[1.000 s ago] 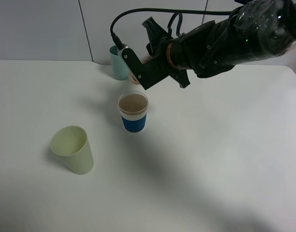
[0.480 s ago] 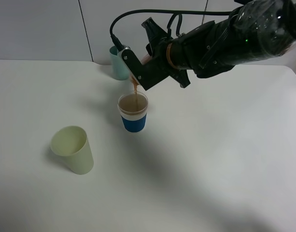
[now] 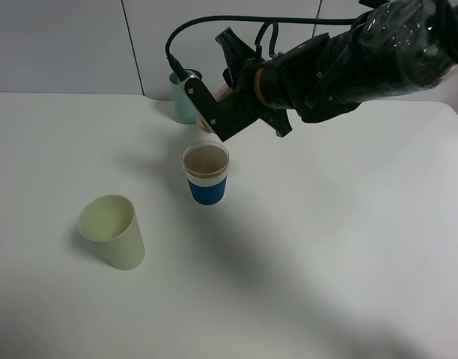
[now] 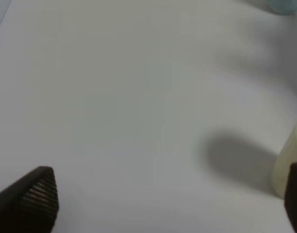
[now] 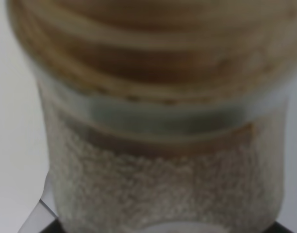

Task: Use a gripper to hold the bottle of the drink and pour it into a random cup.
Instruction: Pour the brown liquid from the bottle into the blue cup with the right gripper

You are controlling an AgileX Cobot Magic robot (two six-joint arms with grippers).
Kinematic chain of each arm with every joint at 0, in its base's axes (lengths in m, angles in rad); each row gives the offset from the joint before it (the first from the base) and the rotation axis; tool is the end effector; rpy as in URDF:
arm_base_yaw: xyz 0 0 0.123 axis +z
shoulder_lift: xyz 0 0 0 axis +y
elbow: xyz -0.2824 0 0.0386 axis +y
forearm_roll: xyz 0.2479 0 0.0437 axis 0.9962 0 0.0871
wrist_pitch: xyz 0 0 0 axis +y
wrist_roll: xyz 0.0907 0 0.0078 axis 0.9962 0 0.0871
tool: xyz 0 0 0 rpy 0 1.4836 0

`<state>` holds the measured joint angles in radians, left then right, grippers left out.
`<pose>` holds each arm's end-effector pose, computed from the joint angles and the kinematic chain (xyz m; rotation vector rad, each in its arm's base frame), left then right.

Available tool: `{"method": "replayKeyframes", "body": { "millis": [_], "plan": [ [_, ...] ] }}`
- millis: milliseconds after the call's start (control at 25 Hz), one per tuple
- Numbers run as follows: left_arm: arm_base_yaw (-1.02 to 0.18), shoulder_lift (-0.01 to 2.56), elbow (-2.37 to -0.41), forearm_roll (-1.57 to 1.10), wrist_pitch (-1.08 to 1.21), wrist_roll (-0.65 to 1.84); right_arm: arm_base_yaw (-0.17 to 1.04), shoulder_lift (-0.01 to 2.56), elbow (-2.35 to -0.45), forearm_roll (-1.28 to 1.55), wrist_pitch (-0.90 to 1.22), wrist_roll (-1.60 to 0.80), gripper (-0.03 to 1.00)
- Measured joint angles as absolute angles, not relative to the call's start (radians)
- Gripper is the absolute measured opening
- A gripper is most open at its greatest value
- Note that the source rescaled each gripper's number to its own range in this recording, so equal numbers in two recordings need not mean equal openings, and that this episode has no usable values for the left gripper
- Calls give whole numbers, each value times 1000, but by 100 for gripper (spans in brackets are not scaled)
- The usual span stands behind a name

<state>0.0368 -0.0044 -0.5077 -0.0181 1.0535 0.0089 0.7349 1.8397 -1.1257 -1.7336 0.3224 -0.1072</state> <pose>-0.0061 -0.0017 0.2799 -0.0274 2.0247 0.0073 0.3166 0.2476 0.2089 -2.1282 0.8151 -0.9634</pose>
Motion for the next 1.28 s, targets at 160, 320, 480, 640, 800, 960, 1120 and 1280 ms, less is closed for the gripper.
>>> {"method": "replayKeyframes", "body": {
  "millis": [160, 320, 480, 640, 800, 960, 1120, 1280],
  "plan": [
    [37, -4, -508, -18, 1053, 9, 737, 1840, -1126, -1734, 334, -121, 0],
    [37, -4, -508, -18, 1053, 9, 737, 1840, -1126, -1734, 334, -153, 0],
    [37, -4, -508, -18, 1053, 9, 737, 1840, -1126, -1734, 334, -163, 0],
    [37, -4, -508, -18, 1053, 9, 737, 1840, -1126, -1734, 334, -184, 0],
    [37, -4, -508, -18, 1053, 9, 737, 1840, -1126, -1734, 334, -204, 0],
    [37, -4, -508, -18, 1053, 9, 738, 1840, -1126, -1734, 335, -216, 0],
    [37, -4, -508, -18, 1053, 9, 741, 1840, -1126, -1734, 336, -236, 0],
    [37, -4, -508, -18, 1053, 9, 743, 1840, -1126, -1734, 336, -242, 0]
  ]
}}
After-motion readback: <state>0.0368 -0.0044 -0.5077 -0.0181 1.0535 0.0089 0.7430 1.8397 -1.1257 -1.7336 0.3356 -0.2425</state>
